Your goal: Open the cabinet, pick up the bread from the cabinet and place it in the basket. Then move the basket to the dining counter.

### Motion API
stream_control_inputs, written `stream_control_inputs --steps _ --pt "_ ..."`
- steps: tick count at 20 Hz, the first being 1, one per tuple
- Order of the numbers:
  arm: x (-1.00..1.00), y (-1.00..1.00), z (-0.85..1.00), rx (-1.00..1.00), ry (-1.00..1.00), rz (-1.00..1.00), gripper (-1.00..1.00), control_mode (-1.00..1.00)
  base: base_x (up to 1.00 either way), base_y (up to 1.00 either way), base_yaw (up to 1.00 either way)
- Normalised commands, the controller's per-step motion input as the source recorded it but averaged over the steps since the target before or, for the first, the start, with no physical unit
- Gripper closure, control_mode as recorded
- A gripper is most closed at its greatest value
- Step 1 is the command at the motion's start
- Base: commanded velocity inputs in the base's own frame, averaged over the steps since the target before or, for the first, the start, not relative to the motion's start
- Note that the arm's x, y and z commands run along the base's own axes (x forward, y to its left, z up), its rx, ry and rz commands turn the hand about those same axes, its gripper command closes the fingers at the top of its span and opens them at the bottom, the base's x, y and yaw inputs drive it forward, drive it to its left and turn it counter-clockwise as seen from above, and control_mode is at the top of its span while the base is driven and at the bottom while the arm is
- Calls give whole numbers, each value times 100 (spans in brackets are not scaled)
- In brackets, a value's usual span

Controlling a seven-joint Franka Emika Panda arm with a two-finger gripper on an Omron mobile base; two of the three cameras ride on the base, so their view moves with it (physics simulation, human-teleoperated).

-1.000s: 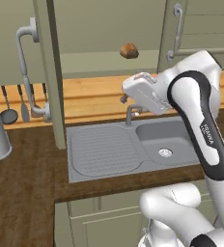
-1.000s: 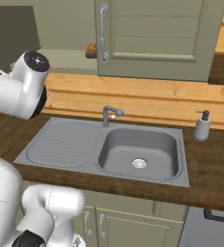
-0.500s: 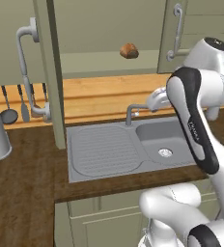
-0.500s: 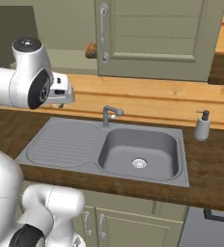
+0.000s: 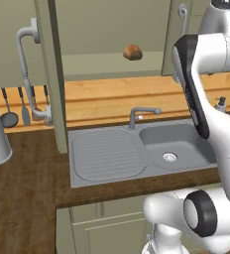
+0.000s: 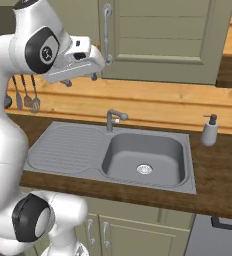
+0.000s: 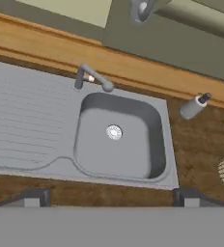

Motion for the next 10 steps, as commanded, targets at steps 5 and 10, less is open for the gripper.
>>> stream_control_inputs --steps 5,10 --pt "76 -50 54 27 -20 -36 -100 -100 0 0 0" --pt "16 -6 26 38 -49 -12 -100 -100 0 0 0"
